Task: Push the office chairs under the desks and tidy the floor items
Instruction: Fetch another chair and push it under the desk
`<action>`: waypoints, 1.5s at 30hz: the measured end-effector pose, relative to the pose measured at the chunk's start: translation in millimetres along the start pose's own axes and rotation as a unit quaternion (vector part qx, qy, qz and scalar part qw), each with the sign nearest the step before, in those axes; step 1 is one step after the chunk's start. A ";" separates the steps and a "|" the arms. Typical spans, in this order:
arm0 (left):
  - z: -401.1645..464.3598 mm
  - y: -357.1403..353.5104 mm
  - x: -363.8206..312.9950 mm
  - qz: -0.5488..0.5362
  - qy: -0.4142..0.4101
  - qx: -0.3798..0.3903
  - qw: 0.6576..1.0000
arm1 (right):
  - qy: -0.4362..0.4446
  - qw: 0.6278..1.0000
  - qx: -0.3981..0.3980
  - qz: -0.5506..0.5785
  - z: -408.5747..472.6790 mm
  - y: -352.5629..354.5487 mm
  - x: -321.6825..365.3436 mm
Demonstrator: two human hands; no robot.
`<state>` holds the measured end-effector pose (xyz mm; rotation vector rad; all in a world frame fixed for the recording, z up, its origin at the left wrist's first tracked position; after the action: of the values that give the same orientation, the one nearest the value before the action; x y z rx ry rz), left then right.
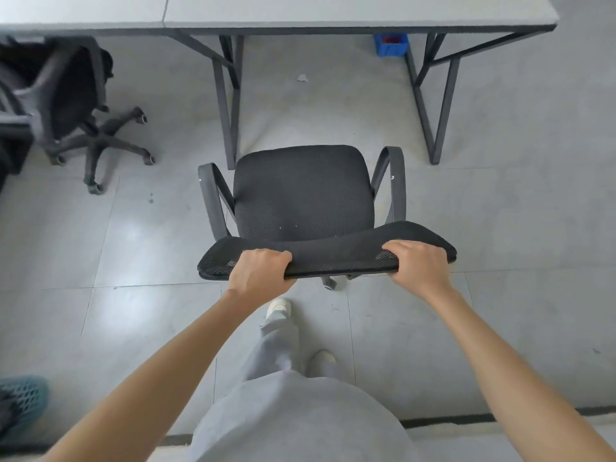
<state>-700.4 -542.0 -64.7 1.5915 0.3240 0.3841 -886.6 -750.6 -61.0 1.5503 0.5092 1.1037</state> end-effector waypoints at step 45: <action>417.2 9.8 415.6 -0.019 -0.039 0.080 0.996 | -0.114 0.990 -0.065 -0.042 487.4 -97.3 136.7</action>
<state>-145.4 -738.4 -51.7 1.7496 0.3316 0.2721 -384.9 -868.0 -77.0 1.5046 0.3374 0.8643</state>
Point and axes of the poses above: each hand's wrist, its own z-axis towards the middle knuckle, its own y-axis out of the back of the hand, x = y × z, the point moved 1 cm from there along z, towards the middle knuckle, and after that the axes turned 10 degrees about z, right-handed, at the moved point
